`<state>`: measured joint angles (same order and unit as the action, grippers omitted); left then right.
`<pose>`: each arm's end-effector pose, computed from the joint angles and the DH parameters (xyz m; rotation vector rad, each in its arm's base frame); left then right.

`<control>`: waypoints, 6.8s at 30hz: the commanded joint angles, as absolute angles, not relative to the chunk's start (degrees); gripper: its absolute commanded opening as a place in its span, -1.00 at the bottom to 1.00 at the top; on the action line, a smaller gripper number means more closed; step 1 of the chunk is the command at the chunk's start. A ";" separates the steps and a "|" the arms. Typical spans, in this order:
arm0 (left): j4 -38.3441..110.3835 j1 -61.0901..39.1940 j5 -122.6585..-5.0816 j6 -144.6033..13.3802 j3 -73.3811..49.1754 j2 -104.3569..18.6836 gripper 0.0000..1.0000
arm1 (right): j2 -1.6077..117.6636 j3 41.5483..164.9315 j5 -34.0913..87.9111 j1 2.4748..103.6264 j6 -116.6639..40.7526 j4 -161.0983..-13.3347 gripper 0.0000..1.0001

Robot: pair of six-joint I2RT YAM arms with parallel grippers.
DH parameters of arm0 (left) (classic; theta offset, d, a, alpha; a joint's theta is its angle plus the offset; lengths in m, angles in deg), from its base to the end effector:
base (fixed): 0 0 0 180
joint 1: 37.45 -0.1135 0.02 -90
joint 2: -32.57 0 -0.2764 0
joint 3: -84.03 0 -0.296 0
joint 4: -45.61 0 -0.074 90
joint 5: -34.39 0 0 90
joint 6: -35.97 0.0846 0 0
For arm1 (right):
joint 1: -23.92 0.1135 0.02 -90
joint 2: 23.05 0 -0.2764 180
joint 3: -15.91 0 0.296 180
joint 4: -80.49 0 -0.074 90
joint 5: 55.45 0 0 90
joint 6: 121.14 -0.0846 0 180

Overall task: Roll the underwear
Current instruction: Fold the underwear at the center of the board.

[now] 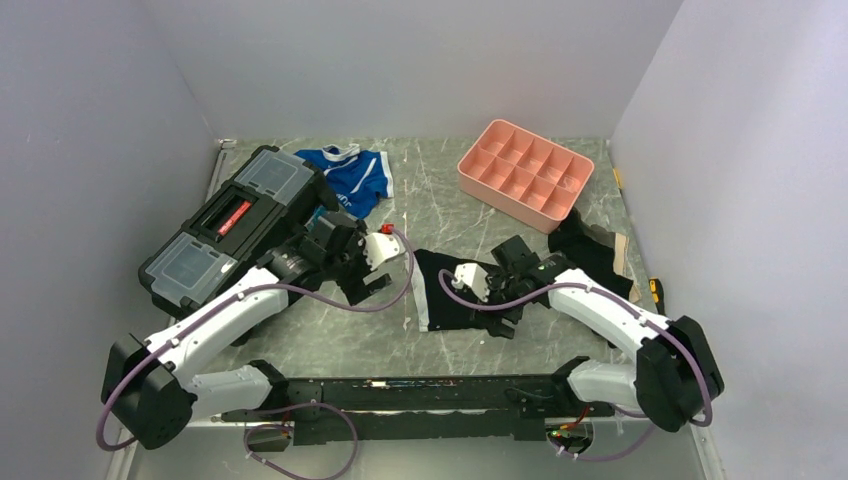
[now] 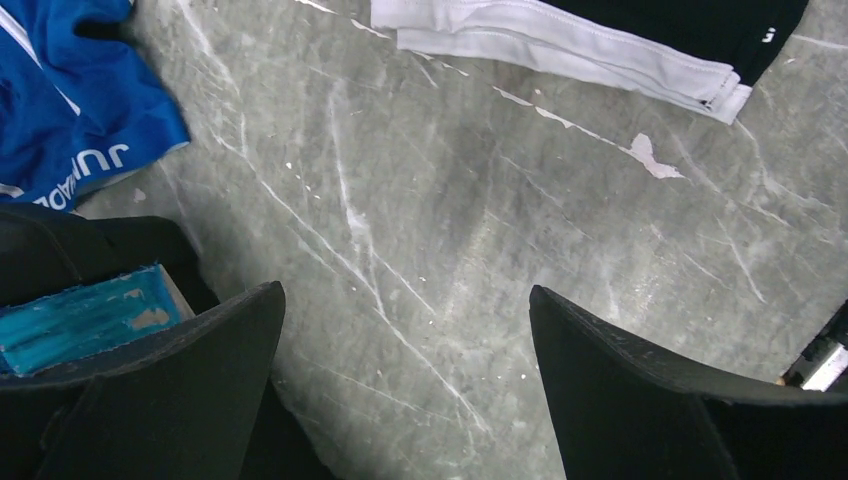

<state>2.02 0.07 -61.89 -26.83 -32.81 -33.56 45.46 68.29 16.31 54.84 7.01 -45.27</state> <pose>0.2422 -0.1976 0.2361 1.3219 1.9887 -0.2160 0.2051 0.1537 0.1431 -1.6234 2.2241 0.4110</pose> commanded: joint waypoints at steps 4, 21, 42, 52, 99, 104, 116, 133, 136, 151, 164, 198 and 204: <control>4.93 -1.17 -60.07 -26.15 -35.47 -31.59 0.98 | 48.84 67.86 20.61 57.51 6.47 -50.45 0.43; 4.04 -3.04 -60.17 -25.82 -35.80 -29.84 0.98 | 49.41 65.37 24.01 62.07 4.53 -51.14 -0.02; 3.96 -3.11 -59.73 -25.48 -36.62 -28.78 0.98 | 55.54 65.01 25.45 62.33 5.21 -52.65 -0.35; 5.43 -3.21 -60.71 -25.06 -38.76 -27.11 0.98 | 57.11 66.23 24.03 62.26 5.42 -51.32 -0.81; 24.92 24.25 -66.56 -14.57 -38.87 -53.81 0.29 | 72.67 85.64 5.83 50.87 10.60 -29.87 -1.00; 23.46 24.34 -66.63 -14.60 -37.85 -55.85 0.12 | 72.53 85.06 6.58 50.82 10.97 -29.76 -1.00; 20.54 24.32 -65.07 -14.28 -37.05 -58.94 -0.16 | 72.57 83.48 5.77 50.77 10.88 -30.56 -1.00; 11.18 25.04 -68.13 -15.69 -33.75 -59.61 -1.00 | 70.91 80.71 1.52 50.82 12.36 -29.46 -0.94; 8.89 25.04 -68.99 -16.09 -32.75 -58.75 -1.00 | 70.62 80.68 1.05 50.83 12.61 -28.95 -0.96; -0.14 23.13 -76.26 -17.26 -27.11 -56.49 -1.00 | 70.36 84.24 -1.92 50.79 16.39 -22.06 -1.00; -11.89 13.58 -82.48 -13.13 -13.10 -60.11 -1.00 | 73.15 89.50 -3.34 47.55 18.57 -15.84 -1.00; -17.66 6.97 -78.48 -9.29 7.52 -78.87 -1.00 | 90.04 105.03 0.18 39.31 25.08 -7.03 -0.96; -18.24 6.67 -77.91 -9.28 11.92 -82.23 -1.00 | 93.33 107.64 0.14 37.83 26.04 -6.06 -0.93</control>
<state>-16.89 7.13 -78.98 -10.55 8.00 -80.79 91.77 104.92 -0.85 38.80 22.99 -9.29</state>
